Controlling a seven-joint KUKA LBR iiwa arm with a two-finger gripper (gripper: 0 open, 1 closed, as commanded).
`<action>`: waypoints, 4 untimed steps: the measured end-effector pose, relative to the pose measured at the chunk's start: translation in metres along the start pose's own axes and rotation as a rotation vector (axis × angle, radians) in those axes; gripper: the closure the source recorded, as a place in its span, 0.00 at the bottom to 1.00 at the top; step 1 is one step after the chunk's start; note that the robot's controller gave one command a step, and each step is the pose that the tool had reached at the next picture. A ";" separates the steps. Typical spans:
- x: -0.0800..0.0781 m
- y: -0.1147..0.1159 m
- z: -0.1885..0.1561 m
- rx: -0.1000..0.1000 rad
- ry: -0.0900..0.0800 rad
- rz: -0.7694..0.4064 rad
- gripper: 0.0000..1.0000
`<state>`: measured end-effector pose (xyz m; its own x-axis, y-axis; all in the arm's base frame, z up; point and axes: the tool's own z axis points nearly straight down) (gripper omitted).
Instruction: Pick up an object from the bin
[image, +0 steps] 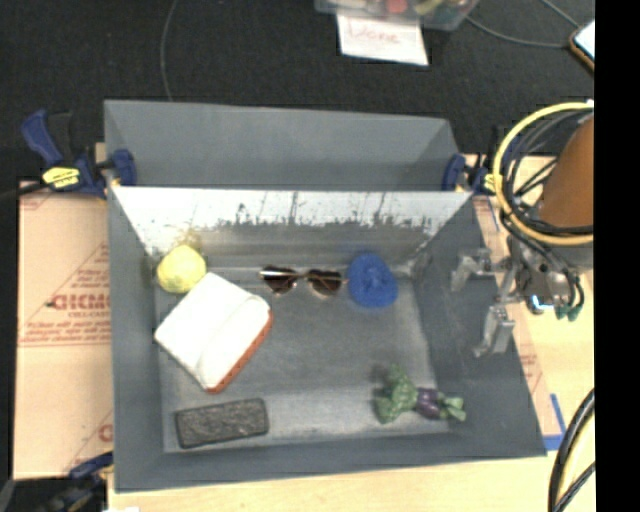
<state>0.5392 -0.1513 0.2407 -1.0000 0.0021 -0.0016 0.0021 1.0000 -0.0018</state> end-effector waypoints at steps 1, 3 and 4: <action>-0.001 0.000 -0.001 0.000 -0.002 -0.004 0.00; 0.057 0.015 0.080 0.003 -0.008 -0.247 0.00; 0.067 0.032 0.094 0.002 -0.007 -0.088 0.00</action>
Offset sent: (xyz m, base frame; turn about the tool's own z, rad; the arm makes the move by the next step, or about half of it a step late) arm -0.0650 0.0144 -0.0807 -0.2158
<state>0.4726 -0.1195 0.1466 -0.9962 -0.0862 -0.0079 -0.0862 0.9963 -0.0044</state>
